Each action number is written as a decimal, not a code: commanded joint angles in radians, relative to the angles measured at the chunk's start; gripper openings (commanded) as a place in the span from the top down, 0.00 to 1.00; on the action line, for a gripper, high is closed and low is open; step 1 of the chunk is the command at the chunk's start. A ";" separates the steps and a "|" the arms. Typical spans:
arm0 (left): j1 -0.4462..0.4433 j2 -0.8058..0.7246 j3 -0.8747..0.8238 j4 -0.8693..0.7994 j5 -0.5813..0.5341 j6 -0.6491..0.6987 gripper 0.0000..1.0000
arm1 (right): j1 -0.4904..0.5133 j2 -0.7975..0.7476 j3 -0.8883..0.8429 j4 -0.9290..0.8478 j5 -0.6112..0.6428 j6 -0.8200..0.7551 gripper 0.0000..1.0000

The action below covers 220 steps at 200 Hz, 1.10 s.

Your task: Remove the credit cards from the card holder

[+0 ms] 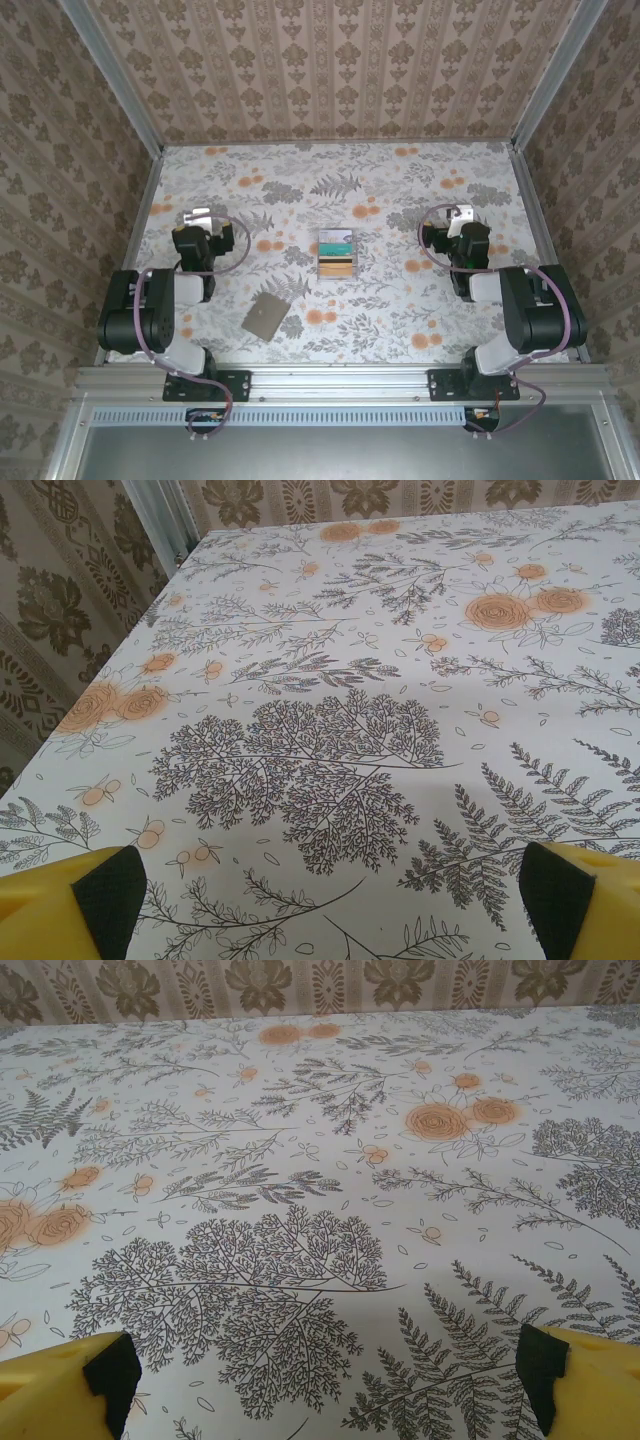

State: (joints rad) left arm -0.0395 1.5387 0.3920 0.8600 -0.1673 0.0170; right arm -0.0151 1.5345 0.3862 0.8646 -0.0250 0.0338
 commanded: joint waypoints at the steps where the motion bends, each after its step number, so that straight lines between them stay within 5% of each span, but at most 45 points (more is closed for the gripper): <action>1: -0.005 -0.004 0.001 0.017 0.009 0.011 0.00 | 0.006 -0.005 0.017 -0.001 0.020 0.006 0.00; 147: -0.005 -0.026 0.000 0.011 -0.002 0.010 0.00 | 0.006 -0.013 0.016 0.001 0.021 0.005 0.00; 177: -0.008 -0.214 0.102 -0.347 -0.220 -0.088 0.00 | 0.026 -0.205 0.034 -0.200 0.111 0.025 0.00; 197: -0.002 -0.303 0.252 -0.724 -0.317 -0.294 0.00 | 0.026 -0.326 0.105 -0.427 0.190 0.142 0.00; 220: 0.039 -0.323 0.431 -1.124 -0.239 -0.598 0.00 | 0.027 -0.422 0.158 -0.574 0.181 0.266 0.00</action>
State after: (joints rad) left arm -0.0368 1.2510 0.6701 0.2379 -0.3855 -0.2317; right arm 0.0093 1.1999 0.4808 0.5129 0.0990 0.1402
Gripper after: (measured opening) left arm 0.999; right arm 0.995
